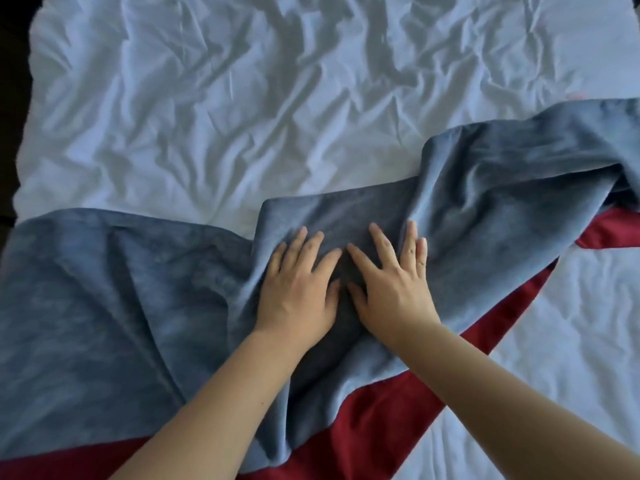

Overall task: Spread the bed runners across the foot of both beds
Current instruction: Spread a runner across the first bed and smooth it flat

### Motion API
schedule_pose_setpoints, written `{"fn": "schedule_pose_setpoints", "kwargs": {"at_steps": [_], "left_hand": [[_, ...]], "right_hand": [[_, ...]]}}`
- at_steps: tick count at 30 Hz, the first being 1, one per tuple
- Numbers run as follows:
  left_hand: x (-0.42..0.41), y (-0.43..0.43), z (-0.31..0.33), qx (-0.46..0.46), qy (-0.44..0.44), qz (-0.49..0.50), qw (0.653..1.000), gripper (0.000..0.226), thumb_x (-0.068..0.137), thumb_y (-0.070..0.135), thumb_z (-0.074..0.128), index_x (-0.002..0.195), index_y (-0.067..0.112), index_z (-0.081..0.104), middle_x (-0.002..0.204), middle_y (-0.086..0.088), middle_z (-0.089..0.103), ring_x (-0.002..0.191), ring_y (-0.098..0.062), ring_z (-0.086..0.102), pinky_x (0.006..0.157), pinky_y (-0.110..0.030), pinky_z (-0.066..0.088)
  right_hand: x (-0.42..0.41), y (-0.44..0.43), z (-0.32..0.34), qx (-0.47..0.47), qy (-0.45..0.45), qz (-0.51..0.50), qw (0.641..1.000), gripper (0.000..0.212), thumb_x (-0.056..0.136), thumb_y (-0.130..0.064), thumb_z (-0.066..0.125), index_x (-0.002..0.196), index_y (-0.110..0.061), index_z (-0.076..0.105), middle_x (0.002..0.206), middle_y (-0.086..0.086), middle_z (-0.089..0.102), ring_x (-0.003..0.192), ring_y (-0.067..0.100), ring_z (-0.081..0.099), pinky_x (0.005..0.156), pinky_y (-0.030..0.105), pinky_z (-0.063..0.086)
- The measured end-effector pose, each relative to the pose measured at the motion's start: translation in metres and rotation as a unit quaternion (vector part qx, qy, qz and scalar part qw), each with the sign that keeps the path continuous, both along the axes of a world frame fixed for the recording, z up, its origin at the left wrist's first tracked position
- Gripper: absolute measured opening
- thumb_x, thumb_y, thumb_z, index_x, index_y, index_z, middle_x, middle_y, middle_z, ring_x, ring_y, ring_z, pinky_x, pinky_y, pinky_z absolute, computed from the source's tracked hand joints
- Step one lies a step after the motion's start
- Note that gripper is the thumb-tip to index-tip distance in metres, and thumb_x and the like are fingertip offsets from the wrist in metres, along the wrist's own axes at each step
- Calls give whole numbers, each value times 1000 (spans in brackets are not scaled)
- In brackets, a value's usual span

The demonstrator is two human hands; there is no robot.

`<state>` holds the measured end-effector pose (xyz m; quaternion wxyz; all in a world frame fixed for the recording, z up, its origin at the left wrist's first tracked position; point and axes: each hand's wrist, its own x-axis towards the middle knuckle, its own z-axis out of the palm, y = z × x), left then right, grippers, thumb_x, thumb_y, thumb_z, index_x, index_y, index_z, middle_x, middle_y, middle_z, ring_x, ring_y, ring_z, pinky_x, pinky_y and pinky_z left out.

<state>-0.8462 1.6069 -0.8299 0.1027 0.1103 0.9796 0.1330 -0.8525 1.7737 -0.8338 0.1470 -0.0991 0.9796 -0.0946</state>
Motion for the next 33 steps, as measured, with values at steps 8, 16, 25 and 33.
{"fn": "schedule_pose_setpoints", "kwargs": {"at_steps": [8,16,25,33], "left_hand": [[-37,-89,42,-40,62,94,993,57,80,11,33,127,22,63,117,-2,69,114,-32,59,94,-44,38],[-34,-133,2,-108,-81,52,989,48,95,37,59,142,36,45,140,9,52,137,-21,37,114,-43,22],[-79,-131,13,44,156,184,970,15,94,23,65,108,21,65,100,-1,62,100,-30,56,86,-40,32],[-41,-121,-10,33,22,150,988,52,101,46,50,150,29,44,162,-12,29,151,-38,23,115,-60,29]], "right_hand": [[-76,-68,17,-146,-38,33,988,65,104,-21,46,160,-19,13,169,-3,4,155,20,0,121,40,22],[-99,-139,19,-5,-113,136,984,42,98,-37,57,136,-21,52,124,7,57,127,29,48,121,41,19],[-139,-102,45,-81,150,43,984,34,70,9,53,81,-20,68,90,7,57,65,33,48,63,33,29],[-92,-100,6,16,126,93,987,42,94,-32,57,134,-19,61,157,18,30,145,42,24,116,53,20]]}}
